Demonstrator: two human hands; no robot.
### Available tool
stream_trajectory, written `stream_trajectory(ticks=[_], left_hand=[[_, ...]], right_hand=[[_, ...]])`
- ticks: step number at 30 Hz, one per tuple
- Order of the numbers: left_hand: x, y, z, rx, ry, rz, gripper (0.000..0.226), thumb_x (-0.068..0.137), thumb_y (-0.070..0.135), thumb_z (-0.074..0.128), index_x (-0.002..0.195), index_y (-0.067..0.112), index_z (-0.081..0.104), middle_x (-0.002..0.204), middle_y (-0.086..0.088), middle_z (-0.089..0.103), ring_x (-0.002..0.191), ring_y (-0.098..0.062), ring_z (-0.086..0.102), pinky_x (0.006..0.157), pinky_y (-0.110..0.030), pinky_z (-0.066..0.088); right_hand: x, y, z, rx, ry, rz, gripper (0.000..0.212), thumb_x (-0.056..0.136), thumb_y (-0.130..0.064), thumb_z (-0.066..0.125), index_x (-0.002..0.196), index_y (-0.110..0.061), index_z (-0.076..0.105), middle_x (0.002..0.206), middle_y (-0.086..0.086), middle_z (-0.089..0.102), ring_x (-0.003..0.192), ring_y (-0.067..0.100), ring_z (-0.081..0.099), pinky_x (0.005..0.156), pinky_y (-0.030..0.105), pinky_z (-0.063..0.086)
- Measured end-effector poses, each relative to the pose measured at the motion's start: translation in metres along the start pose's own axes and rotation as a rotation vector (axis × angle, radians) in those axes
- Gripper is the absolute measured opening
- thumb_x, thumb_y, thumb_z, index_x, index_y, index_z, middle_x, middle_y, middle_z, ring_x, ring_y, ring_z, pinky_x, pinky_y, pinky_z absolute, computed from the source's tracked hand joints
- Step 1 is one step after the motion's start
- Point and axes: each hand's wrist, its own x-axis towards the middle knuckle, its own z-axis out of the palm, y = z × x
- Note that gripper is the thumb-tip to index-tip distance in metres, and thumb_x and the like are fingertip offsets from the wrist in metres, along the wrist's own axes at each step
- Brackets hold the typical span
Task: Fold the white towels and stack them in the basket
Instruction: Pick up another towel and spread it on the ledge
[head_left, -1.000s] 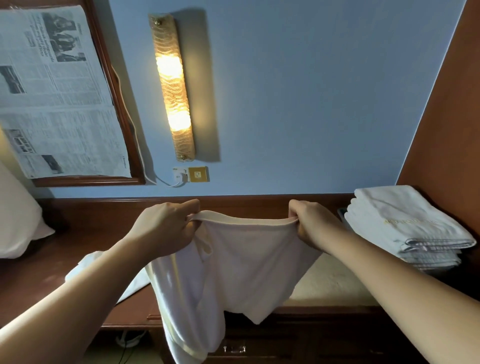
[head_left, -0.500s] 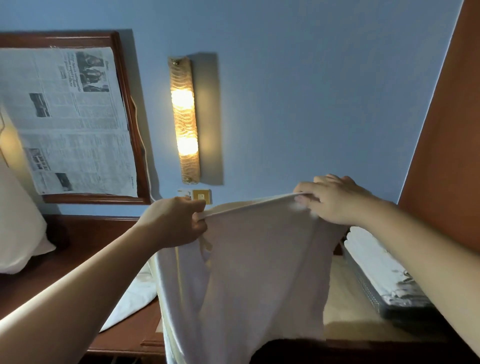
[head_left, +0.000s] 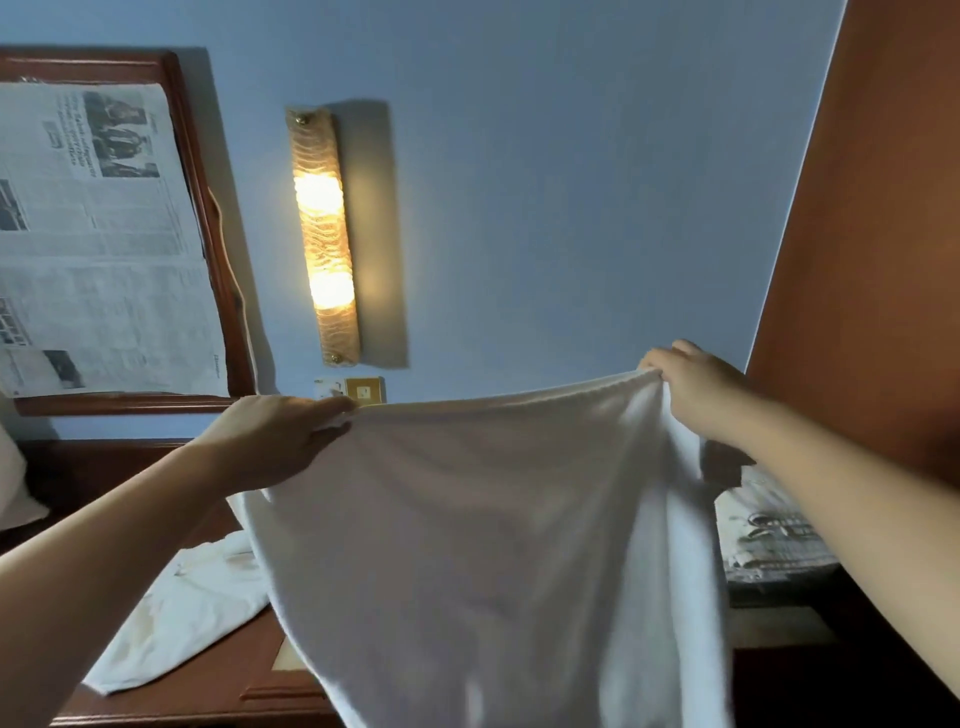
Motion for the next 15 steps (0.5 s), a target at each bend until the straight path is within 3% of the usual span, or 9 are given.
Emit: stream_trajectory(ticks=[3,7,10,13,15], left_hand=[[0.016,0.004,0.006,0.010,0.031,0.022,0.016,0.106,0.037,0.050,0.118,0.037,0.061,0.081,0.004,0.063,0.073,-0.027,0.058,0.064,-0.034,0.042],[0.035,-0.001,0.016,0.045,-0.050,-0.061,0.021,0.092,0.013,0.052,0.092,0.023,0.071,0.095,0.003,0.062,0.088,-0.024,0.055,0.082,-0.040,0.048],[0.040,0.016,0.010,-0.211,0.007,-0.288,0.021,0.088,0.001,0.051,0.093,0.011,0.068,0.094,-0.003,0.057,0.085,-0.028,0.057,0.080,-0.039,0.049],[0.048,0.040,0.001,-0.294,-0.084,-0.587,0.011,0.089,0.002,0.048,0.097,0.003,0.054,0.098,-0.011,0.055,0.092,-0.032,0.053,0.079,-0.038,0.041],[0.048,0.051,-0.001,-0.297,-0.141,-0.662,0.006,0.095,0.006,0.047,0.096,0.002,0.050,0.096,-0.014,0.052,0.095,-0.037,0.055,0.079,-0.039,0.042]], right_hand=[[-0.003,-0.004,-0.001,-0.080,-0.037,0.007,0.043,0.082,0.004,0.036,0.104,-0.031,0.046,0.097,-0.003,0.039,0.092,0.032,0.051,0.079,0.042,0.049],[0.000,-0.015,-0.001,-0.149,-0.019,0.019,0.023,0.084,0.000,0.041,0.099,-0.018,0.045,0.097,0.003,0.043,0.099,0.034,0.050,0.085,0.044,0.048],[0.002,-0.030,0.000,-0.066,0.075,0.082,0.013,0.085,0.002,0.045,0.087,-0.011,0.045,0.093,0.005,0.043,0.094,0.033,0.051,0.079,0.041,0.048],[0.005,-0.048,-0.001,0.091,0.119,0.213,0.013,0.082,0.002,0.047,0.076,-0.009,0.044,0.084,0.005,0.044,0.082,0.032,0.050,0.066,0.033,0.039],[0.004,-0.058,0.003,0.172,0.103,0.247,0.014,0.080,0.001,0.049,0.073,-0.009,0.041,0.081,0.005,0.044,0.078,0.031,0.047,0.057,0.031,0.030]])
